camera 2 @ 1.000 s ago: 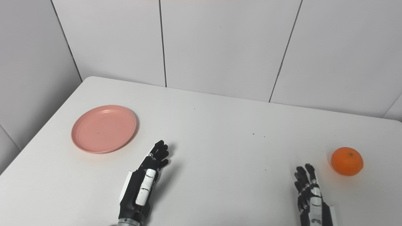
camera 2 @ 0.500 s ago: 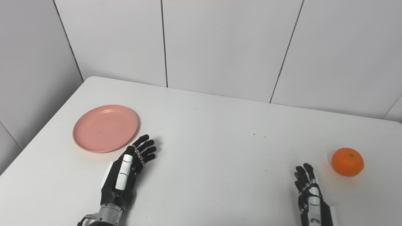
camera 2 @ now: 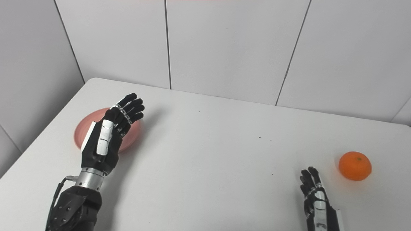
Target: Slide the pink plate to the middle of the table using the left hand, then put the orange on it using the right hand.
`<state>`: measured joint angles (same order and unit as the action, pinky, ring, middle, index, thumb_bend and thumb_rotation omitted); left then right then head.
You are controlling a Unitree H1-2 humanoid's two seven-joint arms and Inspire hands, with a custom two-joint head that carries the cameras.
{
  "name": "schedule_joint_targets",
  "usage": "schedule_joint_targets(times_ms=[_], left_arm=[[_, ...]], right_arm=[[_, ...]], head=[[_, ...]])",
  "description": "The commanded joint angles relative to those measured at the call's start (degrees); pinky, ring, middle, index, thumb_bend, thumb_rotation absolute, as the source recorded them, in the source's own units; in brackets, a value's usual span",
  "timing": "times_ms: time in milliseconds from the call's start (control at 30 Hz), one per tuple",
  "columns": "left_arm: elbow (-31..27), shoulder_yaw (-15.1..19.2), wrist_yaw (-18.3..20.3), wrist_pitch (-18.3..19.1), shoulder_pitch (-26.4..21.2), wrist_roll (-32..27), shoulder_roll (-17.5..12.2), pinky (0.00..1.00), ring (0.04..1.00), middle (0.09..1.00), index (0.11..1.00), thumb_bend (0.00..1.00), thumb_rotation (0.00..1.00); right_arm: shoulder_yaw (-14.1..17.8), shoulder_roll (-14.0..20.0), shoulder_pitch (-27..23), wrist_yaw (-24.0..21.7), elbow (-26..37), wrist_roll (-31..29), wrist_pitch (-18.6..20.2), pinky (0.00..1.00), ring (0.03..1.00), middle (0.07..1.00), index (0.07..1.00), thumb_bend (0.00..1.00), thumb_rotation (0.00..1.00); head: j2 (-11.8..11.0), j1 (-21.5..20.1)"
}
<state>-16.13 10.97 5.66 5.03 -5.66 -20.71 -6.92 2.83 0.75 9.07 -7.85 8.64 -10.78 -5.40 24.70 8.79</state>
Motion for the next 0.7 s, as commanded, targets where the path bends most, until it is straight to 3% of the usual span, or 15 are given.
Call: schedule_joint_targets(times_ms=[0, 267, 667], left_arm=[[-0.42, 1.95, 0.22, 0.12, -4.21, -3.12, -2.40, 0.85, 0.858, 0.835, 0.793, 0.92, 0.84], [-3.62, 6.54, -2.54, 5.41, -9.56, -8.45, -6.22, 0.85, 0.869, 0.845, 0.817, 0.88, 0.85], [7.65, 11.59, -0.10, 2.36, -14.96, -9.67, -14.33, 0.87, 0.889, 0.859, 0.790, 0.92, 0.81]], right_arm=[[-1.32, -1.86, 1.74, -0.17, -5.91, -0.58, -0.88, 0.98, 0.943, 0.916, 0.919, 0.74, 0.95], [-1.45, -1.82, 1.75, -0.13, -5.81, -0.41, -0.58, 0.98, 0.945, 0.917, 0.914, 0.75, 0.95], [-1.71, -1.43, 1.67, -0.35, -5.85, -0.15, -0.43, 0.99, 0.953, 0.923, 0.922, 0.74, 0.97]], head=[[0.05, 0.08], [0.28, 0.11], [0.44, 0.33]])
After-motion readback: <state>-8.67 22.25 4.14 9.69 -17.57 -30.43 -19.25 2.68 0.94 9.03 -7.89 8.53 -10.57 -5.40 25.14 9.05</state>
